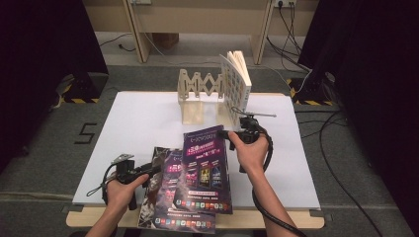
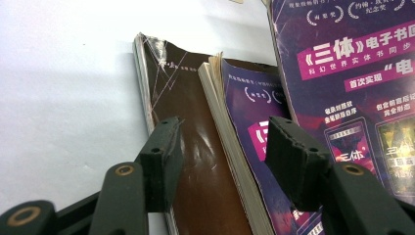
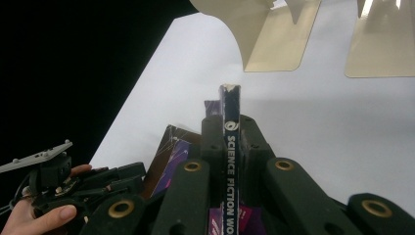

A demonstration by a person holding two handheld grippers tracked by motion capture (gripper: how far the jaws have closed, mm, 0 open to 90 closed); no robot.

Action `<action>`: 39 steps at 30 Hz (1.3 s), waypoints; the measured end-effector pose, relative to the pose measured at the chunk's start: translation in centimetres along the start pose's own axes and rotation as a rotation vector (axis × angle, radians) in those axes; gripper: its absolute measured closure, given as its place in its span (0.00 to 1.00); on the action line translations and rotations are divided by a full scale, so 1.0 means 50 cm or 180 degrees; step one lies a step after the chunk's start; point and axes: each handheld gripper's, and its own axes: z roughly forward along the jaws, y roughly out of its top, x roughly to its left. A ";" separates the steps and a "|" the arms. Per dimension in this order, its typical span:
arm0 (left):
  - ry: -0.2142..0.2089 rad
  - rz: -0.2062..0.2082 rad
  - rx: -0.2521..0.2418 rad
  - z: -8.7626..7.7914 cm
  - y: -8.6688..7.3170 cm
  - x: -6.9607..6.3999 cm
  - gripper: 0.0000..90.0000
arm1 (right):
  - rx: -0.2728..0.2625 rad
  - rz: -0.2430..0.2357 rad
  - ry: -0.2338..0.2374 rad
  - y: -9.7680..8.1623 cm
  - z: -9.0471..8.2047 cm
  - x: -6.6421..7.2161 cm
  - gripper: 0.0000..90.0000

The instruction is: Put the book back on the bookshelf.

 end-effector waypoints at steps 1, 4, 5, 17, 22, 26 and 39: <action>-0.0001 -0.0008 0.0002 0.001 0.000 0.000 0.52 | 0.0000 0.0006 -0.0003 0.000 0.000 0.001 0.94; -0.0012 -0.0016 0.0006 0.000 0.000 0.000 0.52 | -0.0009 -0.0023 -0.0004 0.002 -0.001 0.002 0.94; -0.0011 -0.0017 0.0005 0.000 0.000 0.000 0.52 | -0.0009 -0.0017 -0.0006 0.002 -0.002 0.003 0.94; 0.0007 -0.0028 -0.0005 -0.002 0.001 0.001 0.52 | -0.0026 -0.0034 -0.0019 0.006 -0.006 0.006 0.94; 0.0008 -0.0043 -0.0002 -0.002 0.000 0.001 0.52 | -0.0050 -0.0050 -0.0028 0.010 -0.009 0.009 0.94; 0.0006 -0.0032 -0.0002 -0.002 0.001 0.000 0.52 | -0.0063 -0.0055 -0.0031 0.012 -0.012 0.011 0.94; 0.0000 -0.0027 -0.0022 -0.004 0.002 0.000 0.53 | -0.0081 -0.0037 -0.0041 0.014 -0.014 0.010 0.94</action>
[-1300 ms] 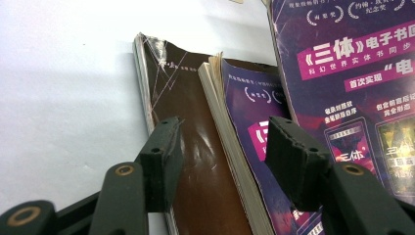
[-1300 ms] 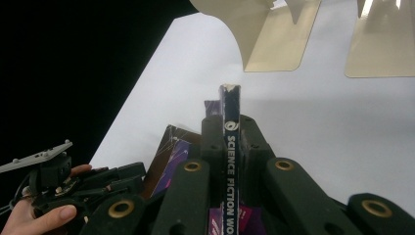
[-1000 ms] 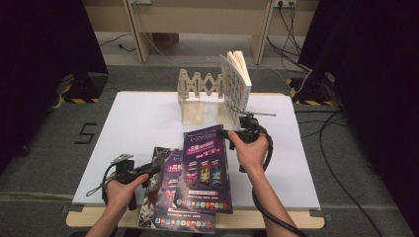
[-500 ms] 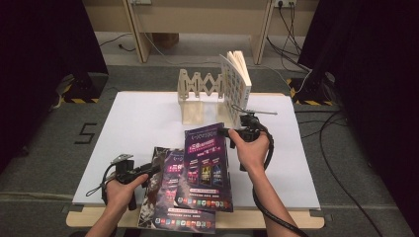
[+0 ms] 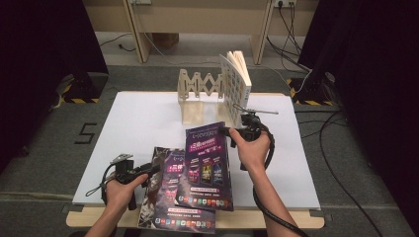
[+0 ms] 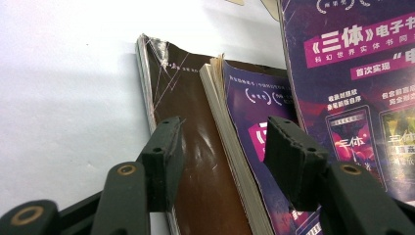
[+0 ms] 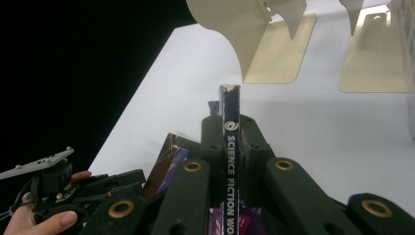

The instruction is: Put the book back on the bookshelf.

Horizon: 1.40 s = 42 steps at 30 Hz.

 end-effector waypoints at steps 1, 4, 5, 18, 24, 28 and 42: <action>0.0001 0.0002 0.0000 0.000 0.000 0.000 0.53 | 0.0000 0.0000 0.0000 0.000 0.000 0.000 0.94; 0.0001 -0.0008 0.0011 0.001 -0.001 0.000 0.53 | -0.0003 -0.0014 -0.0001 0.001 0.000 0.000 0.94; 0.0000 -0.0006 0.0014 0.001 -0.001 0.000 0.53 | -0.0005 -0.0017 -0.0002 0.001 -0.001 0.000 0.94; -0.0002 -0.0007 0.0010 0.000 0.000 0.000 0.54 | -0.0036 0.0008 -0.0005 0.007 -0.006 0.000 0.94; 0.0003 -0.0008 0.0008 0.000 0.000 0.000 0.54 | -0.0074 -0.0022 -0.0007 0.013 -0.010 0.002 0.94; 0.0005 -0.0009 0.0017 0.001 -0.001 0.000 0.54 | -0.0107 0.0003 -0.0018 0.016 -0.014 0.002 0.94; 0.0011 0.0019 0.0009 0.001 0.000 0.000 0.54 | -0.0249 -0.0012 -0.0113 0.037 -0.036 -0.006 0.94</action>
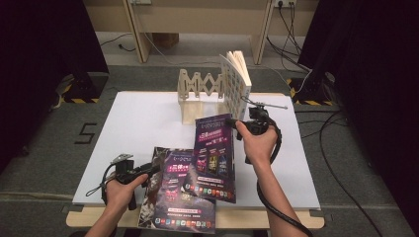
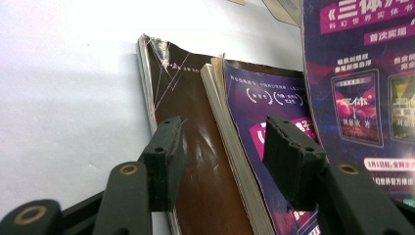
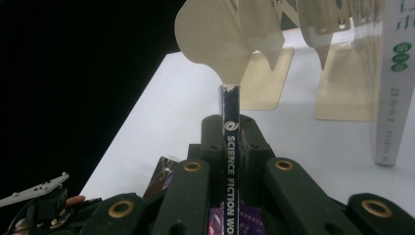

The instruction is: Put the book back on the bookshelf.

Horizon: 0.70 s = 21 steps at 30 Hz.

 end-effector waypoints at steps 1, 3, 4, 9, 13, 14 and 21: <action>-0.0001 0.0000 -0.0009 0.000 0.000 0.000 0.54 | -0.0011 -0.0010 -0.0011 0.002 -0.001 0.001 0.94; 0.0000 0.0000 -0.0014 -0.001 0.001 0.000 0.54 | -0.0029 -0.0026 -0.0024 0.006 -0.004 0.003 0.94; 0.0005 -0.0004 -0.0013 -0.001 0.001 0.001 0.54 | -0.0042 -0.0034 -0.0029 0.007 -0.004 0.004 0.94; 0.0000 -0.0003 -0.0023 0.000 0.000 0.001 0.54 | -0.0079 -0.0063 -0.0058 0.013 -0.007 0.007 0.94; 0.0006 0.0006 -0.0012 0.001 0.000 0.001 0.54 | -0.0130 -0.0086 -0.0070 0.019 -0.013 0.009 0.94; 0.0005 0.0006 -0.0010 0.001 0.000 0.001 0.54 | -0.0143 -0.0079 -0.0076 0.021 -0.015 0.009 0.94; 0.0007 0.0009 -0.0018 0.001 0.000 0.000 0.54 | -0.0216 -0.0108 -0.0139 0.033 -0.024 0.011 0.94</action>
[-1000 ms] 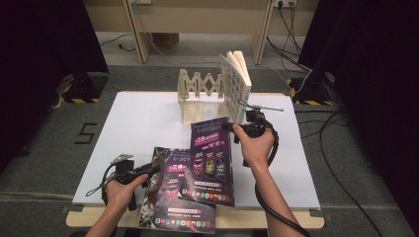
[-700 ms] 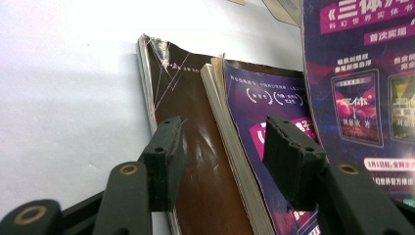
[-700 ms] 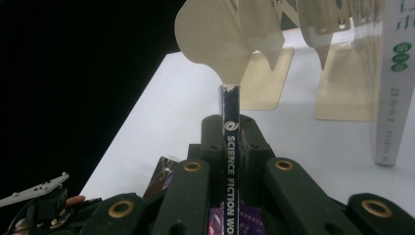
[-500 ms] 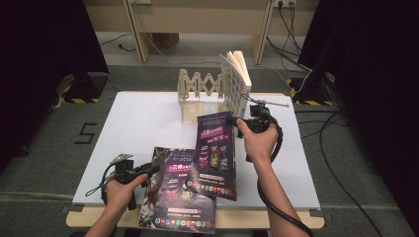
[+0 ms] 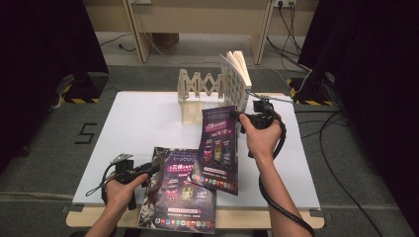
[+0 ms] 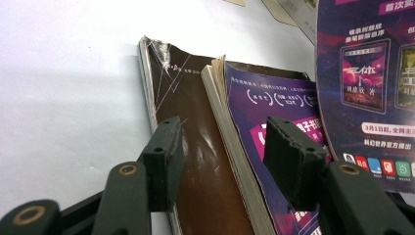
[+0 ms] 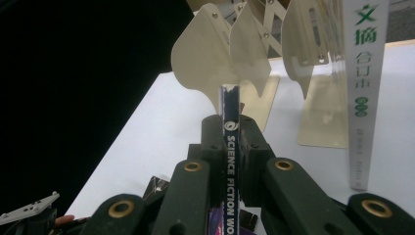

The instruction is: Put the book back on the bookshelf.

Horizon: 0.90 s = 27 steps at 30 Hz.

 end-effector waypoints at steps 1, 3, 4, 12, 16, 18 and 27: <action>0.0001 0.0002 0.0001 0.000 0.000 0.000 0.54 | -0.0014 -0.0029 -0.0012 0.002 -0.001 -0.001 0.94; 0.0005 -0.0001 0.0005 0.001 0.000 0.000 0.54 | -0.0032 -0.0029 -0.0022 0.004 -0.004 0.001 0.94; 0.0004 -0.0003 0.0005 0.001 0.000 0.000 0.54 | -0.0048 -0.0036 -0.0028 0.005 -0.005 0.001 0.94; 0.0004 0.0005 0.0004 0.001 0.001 0.001 0.54 | -0.0080 -0.0031 -0.0062 0.013 -0.008 0.001 0.94; -0.0001 0.0003 0.0005 0.001 0.001 0.000 0.54 | -0.0101 -0.0048 -0.0082 0.017 -0.010 0.002 0.94; -0.0001 0.0010 0.0005 0.001 0.001 0.000 0.54 | -0.0108 -0.0058 -0.0086 0.019 -0.010 0.002 0.94; 0.0001 0.0006 0.0007 0.002 0.001 0.000 0.54 | -0.0159 -0.0081 -0.0117 0.027 -0.012 0.002 0.94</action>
